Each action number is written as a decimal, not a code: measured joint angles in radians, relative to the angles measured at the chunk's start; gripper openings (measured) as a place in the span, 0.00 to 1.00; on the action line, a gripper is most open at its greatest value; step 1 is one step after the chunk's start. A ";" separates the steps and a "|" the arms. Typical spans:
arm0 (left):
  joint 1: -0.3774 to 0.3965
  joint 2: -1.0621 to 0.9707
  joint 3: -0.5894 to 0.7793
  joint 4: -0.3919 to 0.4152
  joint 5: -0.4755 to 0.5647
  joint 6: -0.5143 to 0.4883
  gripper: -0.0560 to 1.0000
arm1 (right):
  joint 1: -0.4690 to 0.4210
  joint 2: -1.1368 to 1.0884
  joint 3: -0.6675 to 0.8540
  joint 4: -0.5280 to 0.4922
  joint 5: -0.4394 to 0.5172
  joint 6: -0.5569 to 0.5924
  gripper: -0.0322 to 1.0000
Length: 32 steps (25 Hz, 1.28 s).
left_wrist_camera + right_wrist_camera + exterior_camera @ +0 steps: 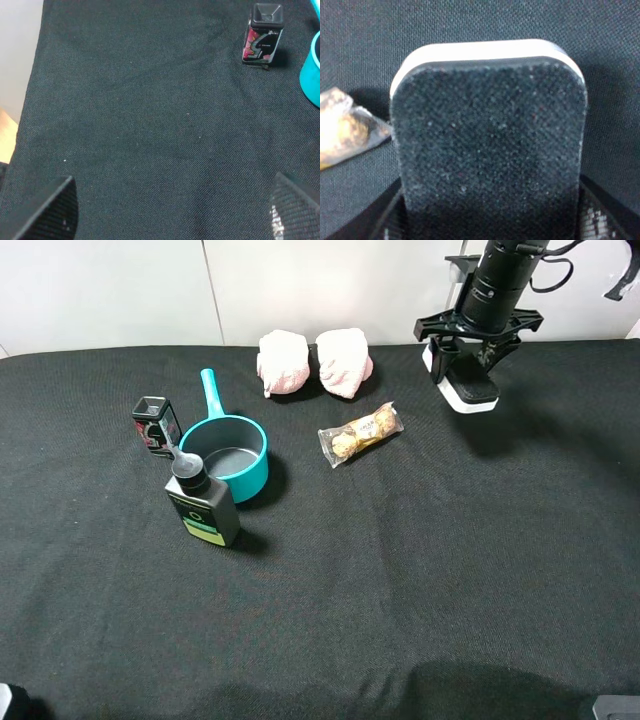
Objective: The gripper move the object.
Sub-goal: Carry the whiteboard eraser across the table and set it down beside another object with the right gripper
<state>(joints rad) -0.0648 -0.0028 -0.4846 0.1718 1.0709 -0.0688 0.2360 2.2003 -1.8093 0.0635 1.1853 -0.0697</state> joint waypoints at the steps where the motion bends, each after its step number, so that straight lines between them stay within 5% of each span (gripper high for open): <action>1: 0.000 0.000 0.000 0.000 0.000 0.000 0.77 | -0.003 0.001 0.000 -0.003 -0.001 -0.001 0.48; 32: 0.000 0.000 0.000 0.000 0.000 0.000 0.77 | -0.012 0.127 -0.001 0.014 -0.058 -0.023 0.48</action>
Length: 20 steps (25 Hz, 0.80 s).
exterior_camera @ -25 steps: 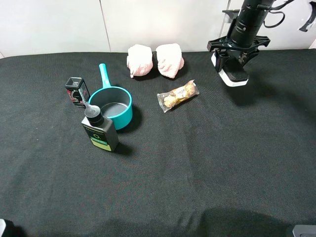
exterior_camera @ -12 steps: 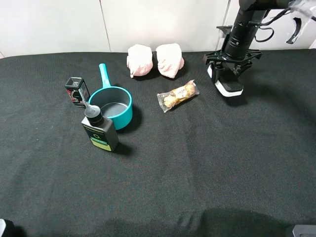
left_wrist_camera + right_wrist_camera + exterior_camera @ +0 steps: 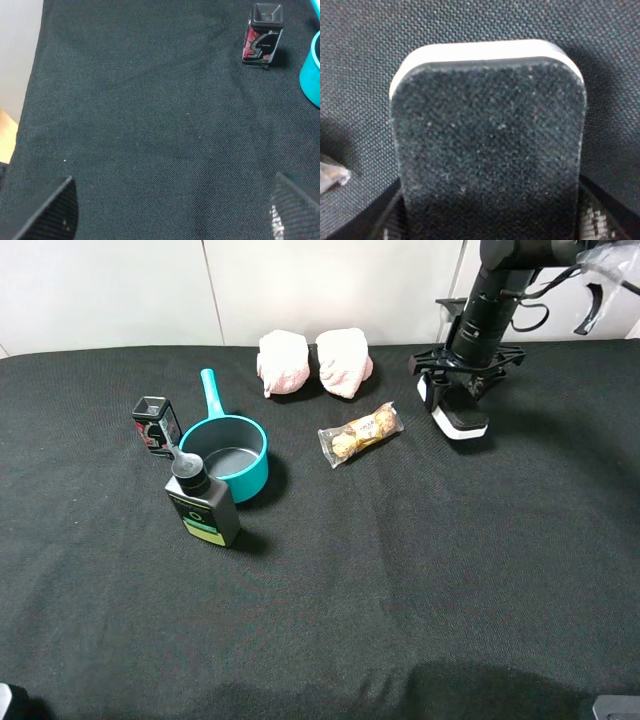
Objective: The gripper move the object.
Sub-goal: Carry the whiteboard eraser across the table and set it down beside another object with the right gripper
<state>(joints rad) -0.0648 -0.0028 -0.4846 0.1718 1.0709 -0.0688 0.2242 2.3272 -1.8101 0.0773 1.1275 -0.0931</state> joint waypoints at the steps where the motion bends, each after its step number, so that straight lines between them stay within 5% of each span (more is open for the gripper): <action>1: 0.000 0.000 0.000 0.000 0.000 0.000 0.77 | 0.000 0.002 0.000 0.000 0.000 0.000 0.48; 20: 0.000 0.000 0.000 0.000 0.000 0.000 0.77 | 0.000 0.031 -0.001 0.005 -0.014 0.000 0.48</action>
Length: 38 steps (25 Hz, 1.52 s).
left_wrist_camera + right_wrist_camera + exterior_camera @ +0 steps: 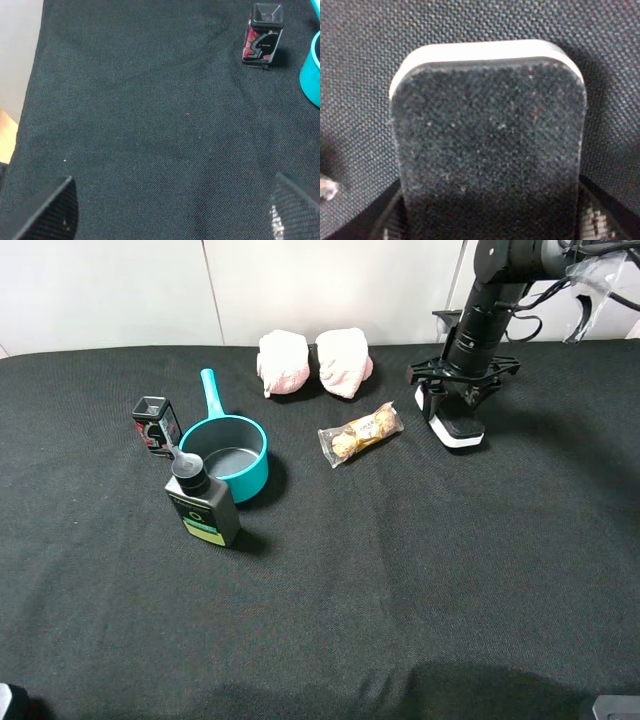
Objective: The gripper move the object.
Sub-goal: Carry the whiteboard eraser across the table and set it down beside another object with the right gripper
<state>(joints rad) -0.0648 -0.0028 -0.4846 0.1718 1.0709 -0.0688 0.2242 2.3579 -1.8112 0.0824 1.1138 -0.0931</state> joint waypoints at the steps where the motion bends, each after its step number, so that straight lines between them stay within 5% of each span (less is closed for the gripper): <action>1: 0.000 0.000 0.000 0.000 0.000 0.000 0.77 | 0.000 0.001 0.000 0.001 -0.005 0.000 0.48; 17: 0.000 0.000 0.000 0.000 0.000 0.000 0.77 | 0.000 0.001 -0.009 0.000 -0.010 0.000 0.48; 25: 0.000 0.000 0.000 0.000 0.000 0.000 0.77 | 0.000 0.001 -0.009 -0.020 -0.008 0.000 0.68; 38: 0.000 0.000 0.000 0.000 0.000 0.000 0.77 | 0.000 0.001 -0.009 -0.012 0.008 -0.008 0.70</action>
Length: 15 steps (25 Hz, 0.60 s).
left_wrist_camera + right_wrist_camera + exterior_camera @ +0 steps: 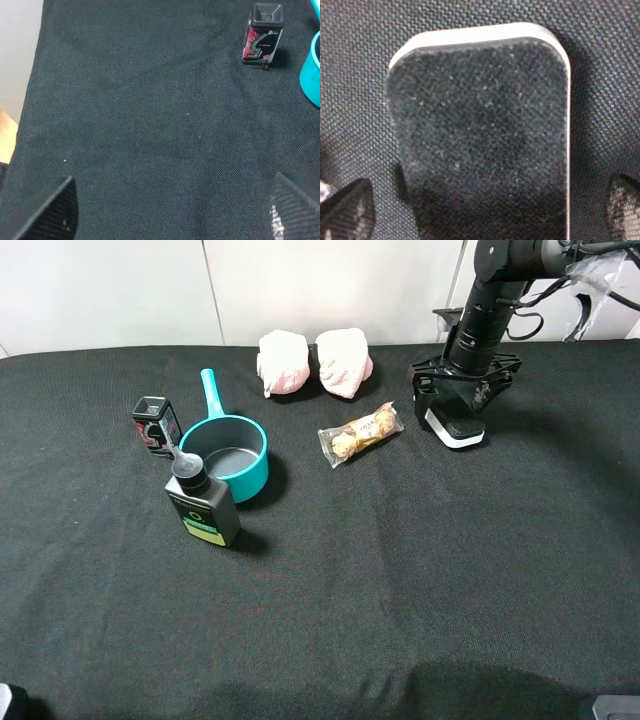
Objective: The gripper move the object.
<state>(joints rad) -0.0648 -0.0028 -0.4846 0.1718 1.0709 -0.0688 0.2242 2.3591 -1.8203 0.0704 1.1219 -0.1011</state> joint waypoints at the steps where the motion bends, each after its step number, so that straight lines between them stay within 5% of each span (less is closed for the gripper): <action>1: 0.000 0.000 0.000 0.000 0.000 0.000 0.77 | 0.000 0.000 0.000 0.002 0.003 -0.003 0.70; 15: 0.000 0.000 0.000 0.000 0.000 0.000 0.77 | -0.009 -0.086 -0.109 0.033 0.093 -0.033 0.70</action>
<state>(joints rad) -0.0648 -0.0028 -0.4846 0.1718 1.0709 -0.0688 0.2153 2.2726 -1.9290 0.1036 1.2147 -0.1338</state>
